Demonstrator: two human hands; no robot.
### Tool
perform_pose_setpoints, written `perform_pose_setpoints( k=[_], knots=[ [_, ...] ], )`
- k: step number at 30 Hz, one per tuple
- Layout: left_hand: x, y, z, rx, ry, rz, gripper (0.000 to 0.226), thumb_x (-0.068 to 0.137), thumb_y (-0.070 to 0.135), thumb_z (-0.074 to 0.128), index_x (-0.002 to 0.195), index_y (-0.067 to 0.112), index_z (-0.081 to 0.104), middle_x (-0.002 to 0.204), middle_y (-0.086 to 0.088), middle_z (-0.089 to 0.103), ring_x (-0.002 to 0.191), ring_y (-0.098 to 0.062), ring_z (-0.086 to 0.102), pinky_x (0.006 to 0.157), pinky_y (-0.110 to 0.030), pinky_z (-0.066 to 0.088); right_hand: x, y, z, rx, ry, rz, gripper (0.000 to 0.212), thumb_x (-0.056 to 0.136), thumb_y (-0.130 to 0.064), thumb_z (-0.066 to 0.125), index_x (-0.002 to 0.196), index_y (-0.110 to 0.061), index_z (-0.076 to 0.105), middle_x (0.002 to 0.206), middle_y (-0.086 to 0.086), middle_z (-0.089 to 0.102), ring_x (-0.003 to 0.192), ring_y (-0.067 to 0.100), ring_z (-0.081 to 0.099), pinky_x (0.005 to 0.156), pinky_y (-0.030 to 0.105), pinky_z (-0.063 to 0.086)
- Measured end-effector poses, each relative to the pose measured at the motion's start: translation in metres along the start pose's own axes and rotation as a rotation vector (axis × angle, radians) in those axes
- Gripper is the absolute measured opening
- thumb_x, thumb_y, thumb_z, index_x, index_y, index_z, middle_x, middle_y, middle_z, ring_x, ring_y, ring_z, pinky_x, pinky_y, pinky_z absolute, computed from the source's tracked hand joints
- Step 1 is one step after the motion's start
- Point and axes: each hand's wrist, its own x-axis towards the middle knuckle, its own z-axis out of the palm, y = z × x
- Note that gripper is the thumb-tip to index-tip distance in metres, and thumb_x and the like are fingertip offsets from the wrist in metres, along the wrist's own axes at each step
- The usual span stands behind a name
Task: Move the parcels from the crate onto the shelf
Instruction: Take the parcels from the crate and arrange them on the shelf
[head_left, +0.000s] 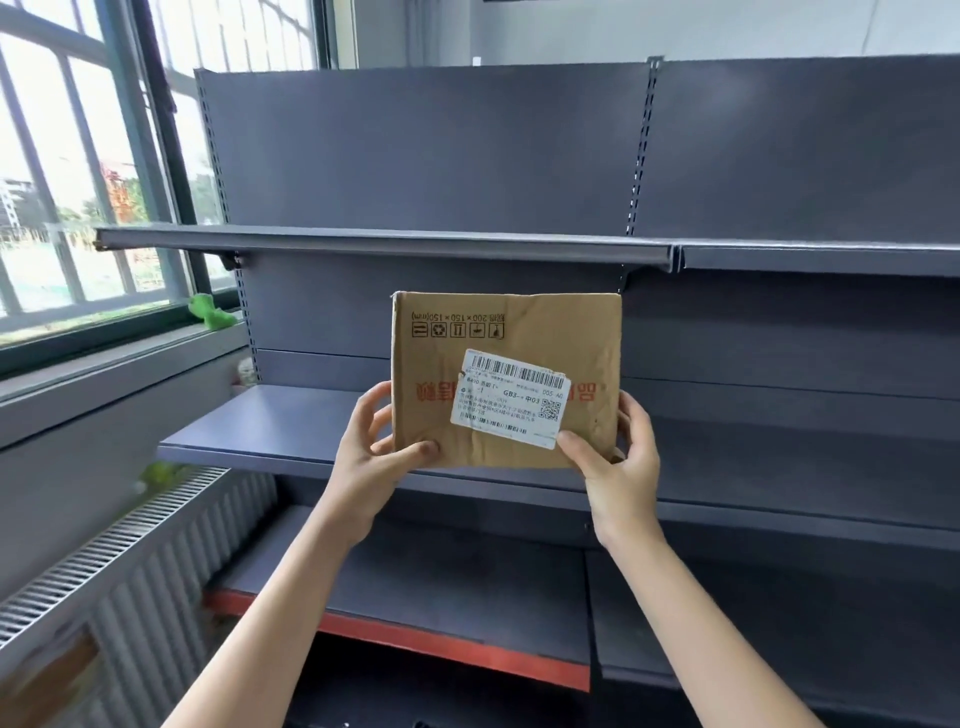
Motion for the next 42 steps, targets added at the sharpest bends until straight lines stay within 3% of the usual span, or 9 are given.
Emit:
perform_pose_setpoints(
  k=[7, 12, 17, 22, 29, 32, 36, 40, 42],
  knots=[
    [0.019, 0.011, -0.002, -0.002, -0.023, 0.023, 0.065, 0.045, 0.026, 0.077, 0.101, 0.048, 0.052, 0.104, 0.012, 0.070, 0.086, -0.005, 0.070, 0.067, -0.017, 0.054, 0.014, -0.009, 0.013, 0.013, -0.002, -0.017, 0.059, 0.074, 0.004, 0.070, 0.120, -0.022, 0.045, 0.107, -0.012, 0.058, 0.084, -0.011, 0.062, 0.072, 0.013, 0.053],
    [0.026, 0.026, -0.005, -0.007, -0.036, 0.071, 0.063, 0.048, 0.021, 0.078, 0.097, 0.053, 0.055, 0.095, 0.018, 0.072, 0.084, -0.006, 0.070, 0.069, -0.018, 0.056, 0.017, -0.034, 0.016, 0.013, 0.070, -0.061, 0.058, 0.071, 0.004, 0.072, 0.113, -0.030, 0.049, 0.099, -0.016, 0.063, 0.083, -0.004, 0.065, 0.080, 0.028, 0.055],
    [0.039, 0.032, -0.013, -0.068, -0.073, 0.121, 0.064, 0.046, 0.027, 0.077, 0.101, 0.051, 0.057, 0.104, 0.010, 0.072, 0.088, -0.010, 0.070, 0.069, -0.018, 0.054, 0.020, -0.045, 0.023, 0.006, 0.087, -0.153, 0.057, 0.069, 0.005, 0.073, 0.104, -0.036, 0.053, 0.103, -0.010, 0.064, 0.083, -0.001, 0.066, 0.068, 0.016, 0.053],
    [0.063, 0.024, -0.028, -0.096, -0.093, 0.141, 0.067, 0.046, 0.025, 0.077, 0.106, 0.046, 0.055, 0.102, 0.010, 0.072, 0.087, -0.011, 0.071, 0.067, -0.017, 0.053, 0.032, -0.029, 0.043, -0.017, 0.107, -0.181, 0.059, 0.069, 0.005, 0.073, 0.105, -0.036, 0.053, 0.107, -0.004, 0.063, 0.083, 0.000, 0.066, 0.068, 0.016, 0.052],
    [0.099, 0.001, -0.040, -0.087, -0.134, 0.090, 0.067, 0.046, 0.026, 0.076, 0.105, 0.045, 0.053, 0.101, 0.013, 0.072, 0.088, -0.008, 0.070, 0.066, -0.017, 0.053, 0.051, 0.001, 0.059, -0.058, 0.134, -0.168, 0.059, 0.070, 0.006, 0.071, 0.107, -0.036, 0.051, 0.103, -0.008, 0.064, 0.084, -0.001, 0.065, 0.075, 0.021, 0.053],
    [0.112, -0.011, -0.041, -0.075, -0.147, 0.067, 0.065, 0.047, 0.024, 0.076, 0.103, 0.045, 0.051, 0.099, 0.011, 0.071, 0.086, -0.008, 0.069, 0.066, -0.017, 0.053, 0.060, 0.017, 0.060, -0.104, 0.131, -0.160, 0.060, 0.070, 0.001, 0.075, 0.108, -0.037, 0.050, 0.110, -0.004, 0.063, 0.089, 0.000, 0.064, 0.077, 0.026, 0.054],
    [0.124, -0.025, -0.037, -0.013, -0.132, 0.051, 0.062, 0.058, 0.010, 0.073, 0.102, 0.045, 0.046, 0.105, 0.007, 0.066, 0.085, -0.008, 0.068, 0.066, -0.018, 0.053, 0.074, 0.035, 0.057, -0.129, 0.115, -0.143, 0.058, 0.065, -0.012, 0.075, 0.109, -0.037, 0.048, 0.113, -0.006, 0.060, 0.093, -0.003, 0.062, 0.074, 0.015, 0.050],
    [0.131, -0.037, -0.029, 0.035, -0.121, 0.031, 0.059, 0.060, 0.010, 0.070, 0.100, 0.045, 0.043, 0.107, 0.007, 0.064, 0.087, -0.009, 0.069, 0.070, -0.020, 0.055, 0.087, 0.056, 0.047, -0.158, 0.079, -0.102, 0.059, 0.064, -0.018, 0.074, 0.111, -0.037, 0.045, 0.117, -0.004, 0.059, 0.106, 0.008, 0.060, 0.086, 0.026, 0.051],
    [0.135, -0.046, -0.026, 0.053, -0.116, 0.022, 0.060, 0.061, 0.008, 0.070, 0.101, 0.043, 0.041, 0.109, 0.006, 0.062, 0.085, -0.007, 0.068, 0.068, -0.019, 0.054, 0.093, 0.067, 0.044, -0.177, 0.062, -0.105, 0.060, 0.066, -0.018, 0.073, 0.115, -0.033, 0.042, 0.115, -0.008, 0.058, 0.102, -0.001, 0.059, 0.083, 0.020, 0.050]
  ],
)
